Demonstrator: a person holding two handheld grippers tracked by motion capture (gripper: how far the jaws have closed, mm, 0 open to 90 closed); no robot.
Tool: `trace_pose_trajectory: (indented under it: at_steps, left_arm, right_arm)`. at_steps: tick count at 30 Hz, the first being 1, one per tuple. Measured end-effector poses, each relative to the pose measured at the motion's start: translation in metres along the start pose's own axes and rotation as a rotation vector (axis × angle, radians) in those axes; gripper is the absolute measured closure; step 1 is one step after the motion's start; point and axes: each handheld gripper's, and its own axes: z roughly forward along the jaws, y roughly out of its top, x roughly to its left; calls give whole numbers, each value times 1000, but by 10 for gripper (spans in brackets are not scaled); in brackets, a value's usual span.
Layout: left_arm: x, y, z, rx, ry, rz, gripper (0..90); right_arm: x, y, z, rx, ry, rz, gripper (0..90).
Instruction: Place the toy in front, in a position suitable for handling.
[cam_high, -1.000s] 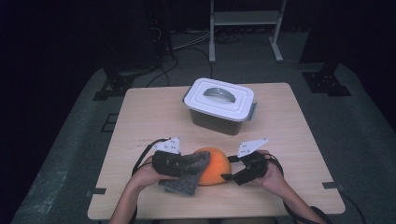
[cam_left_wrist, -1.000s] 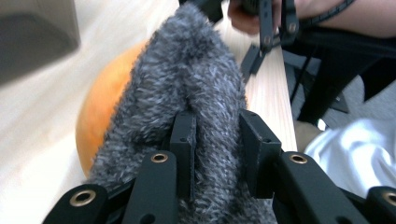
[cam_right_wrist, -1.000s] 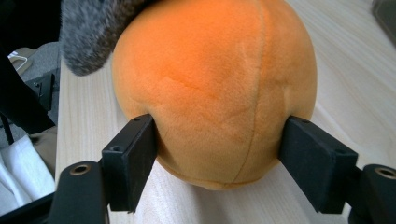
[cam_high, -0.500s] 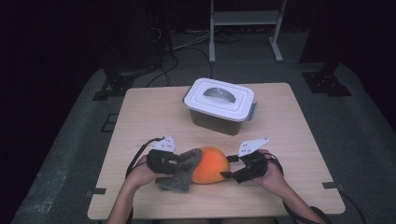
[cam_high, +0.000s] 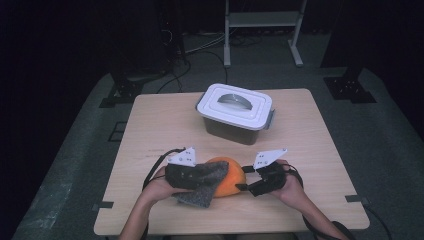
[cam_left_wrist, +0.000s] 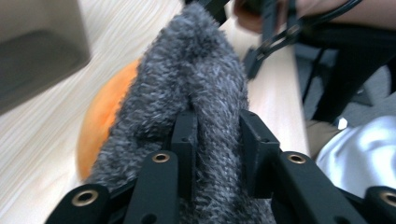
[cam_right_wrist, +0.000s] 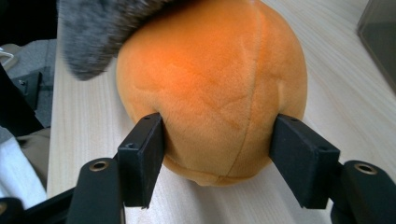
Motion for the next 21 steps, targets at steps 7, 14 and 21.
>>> trace_pose_trajectory:
  at_steps: [7, 14, 21]
  left_arm:
    - [8, -8, -7, 9, 36, -42, 707]
    - [4, -4, -3, -27, -16, -45, 707]
    - [-9, 13, -7, -76, -44, 5, 706]
  right_arm:
    - [-5, -3, 4, 34, 52, 16, 262]
    - [-2, 2, 9, 59, 6, 16, 402]
    - [5, 22, -17, -68, -13, -8, 484]
